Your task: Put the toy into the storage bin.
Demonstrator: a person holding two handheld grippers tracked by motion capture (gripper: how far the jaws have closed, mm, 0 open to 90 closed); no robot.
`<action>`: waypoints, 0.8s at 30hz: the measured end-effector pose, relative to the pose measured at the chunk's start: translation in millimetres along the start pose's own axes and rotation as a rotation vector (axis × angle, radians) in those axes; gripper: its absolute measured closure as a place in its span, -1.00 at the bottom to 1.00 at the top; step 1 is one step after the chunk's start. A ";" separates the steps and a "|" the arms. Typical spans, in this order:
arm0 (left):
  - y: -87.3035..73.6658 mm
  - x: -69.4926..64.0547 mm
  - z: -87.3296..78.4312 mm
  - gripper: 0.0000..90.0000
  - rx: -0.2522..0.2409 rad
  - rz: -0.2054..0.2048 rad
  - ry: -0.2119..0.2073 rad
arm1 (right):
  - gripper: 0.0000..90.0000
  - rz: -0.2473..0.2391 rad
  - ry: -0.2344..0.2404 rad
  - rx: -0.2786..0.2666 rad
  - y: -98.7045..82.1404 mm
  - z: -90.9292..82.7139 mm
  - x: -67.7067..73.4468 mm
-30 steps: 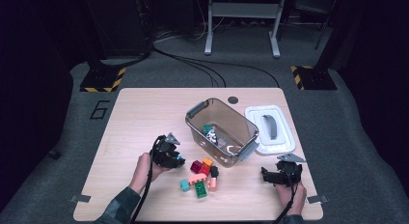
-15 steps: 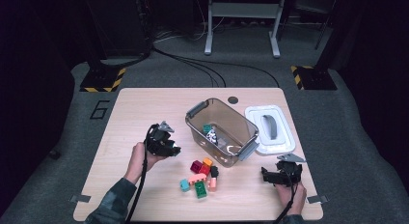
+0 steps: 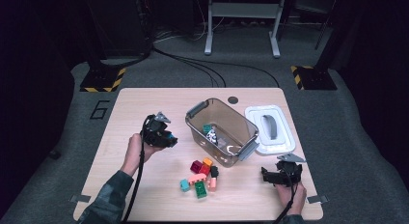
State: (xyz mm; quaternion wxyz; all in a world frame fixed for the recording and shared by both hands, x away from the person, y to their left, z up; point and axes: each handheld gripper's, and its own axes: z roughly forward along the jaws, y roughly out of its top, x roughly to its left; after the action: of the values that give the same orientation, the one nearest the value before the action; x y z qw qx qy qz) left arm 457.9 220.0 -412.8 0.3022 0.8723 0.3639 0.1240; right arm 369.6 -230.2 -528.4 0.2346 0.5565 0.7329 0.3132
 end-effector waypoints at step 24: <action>32.3 18.1 -16.3 0.31 -0.005 -0.001 0.051 | -0.93 -0.001 0.001 0.000 0.0 0.0 -0.1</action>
State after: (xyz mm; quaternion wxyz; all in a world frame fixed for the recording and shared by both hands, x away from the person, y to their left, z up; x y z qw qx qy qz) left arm 481.7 222.2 -380.1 0.2951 0.8678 0.3719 0.1470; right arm 369.6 -230.2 -528.4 0.2343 0.5560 0.7334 0.3132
